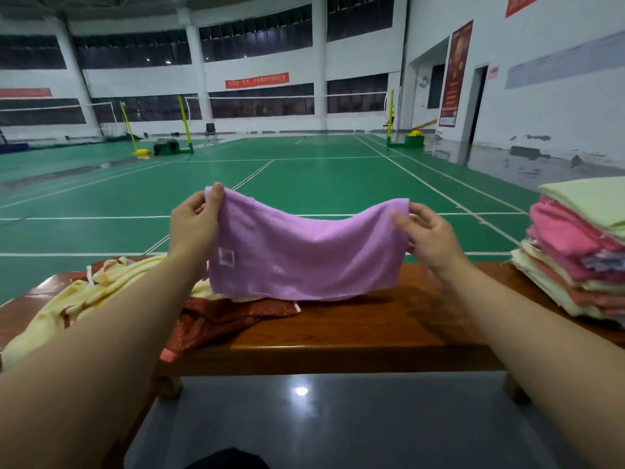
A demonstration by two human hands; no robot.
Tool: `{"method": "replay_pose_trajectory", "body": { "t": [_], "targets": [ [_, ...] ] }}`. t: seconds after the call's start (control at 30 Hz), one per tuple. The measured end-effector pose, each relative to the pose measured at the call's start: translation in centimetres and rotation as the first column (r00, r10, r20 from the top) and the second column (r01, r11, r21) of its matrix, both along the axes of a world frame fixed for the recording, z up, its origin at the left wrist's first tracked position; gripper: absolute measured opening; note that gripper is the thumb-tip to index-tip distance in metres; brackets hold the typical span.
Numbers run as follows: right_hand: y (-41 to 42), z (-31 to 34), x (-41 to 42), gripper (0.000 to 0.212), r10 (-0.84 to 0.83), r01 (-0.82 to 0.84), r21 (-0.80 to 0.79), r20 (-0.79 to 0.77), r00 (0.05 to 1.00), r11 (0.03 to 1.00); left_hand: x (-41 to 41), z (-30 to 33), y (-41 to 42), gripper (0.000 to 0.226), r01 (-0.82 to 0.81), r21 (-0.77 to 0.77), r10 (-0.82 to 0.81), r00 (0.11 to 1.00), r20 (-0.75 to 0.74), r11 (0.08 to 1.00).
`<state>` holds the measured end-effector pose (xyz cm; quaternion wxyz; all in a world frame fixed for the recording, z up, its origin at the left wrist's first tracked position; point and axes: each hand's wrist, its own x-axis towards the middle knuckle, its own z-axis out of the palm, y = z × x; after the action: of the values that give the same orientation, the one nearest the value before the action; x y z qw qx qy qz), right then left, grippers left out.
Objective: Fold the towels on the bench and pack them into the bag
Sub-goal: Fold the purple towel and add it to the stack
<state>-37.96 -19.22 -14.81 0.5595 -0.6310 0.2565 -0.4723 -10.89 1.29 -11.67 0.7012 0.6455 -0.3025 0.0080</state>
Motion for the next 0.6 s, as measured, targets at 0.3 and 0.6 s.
{"method": "replay_pose_trajectory", "body": {
  "t": [0.3,0.6],
  "targets": [
    [-1.3,-1.2,-3.1,0.048,-0.328,0.246,-0.305,-0.256,0.909,0.92,-1.6,-1.3,-2.8,0.016,0.103,0.325,-0.158,0.976,0.148,0.94],
    [-6.4,-5.9,-9.8,0.051,-0.376,0.311,-0.212,-0.554,0.743,0.926,-6.7,-7.2,-10.5,0.033,0.237,0.54,-0.242,0.968,-0.064,0.807]
  ]
}}
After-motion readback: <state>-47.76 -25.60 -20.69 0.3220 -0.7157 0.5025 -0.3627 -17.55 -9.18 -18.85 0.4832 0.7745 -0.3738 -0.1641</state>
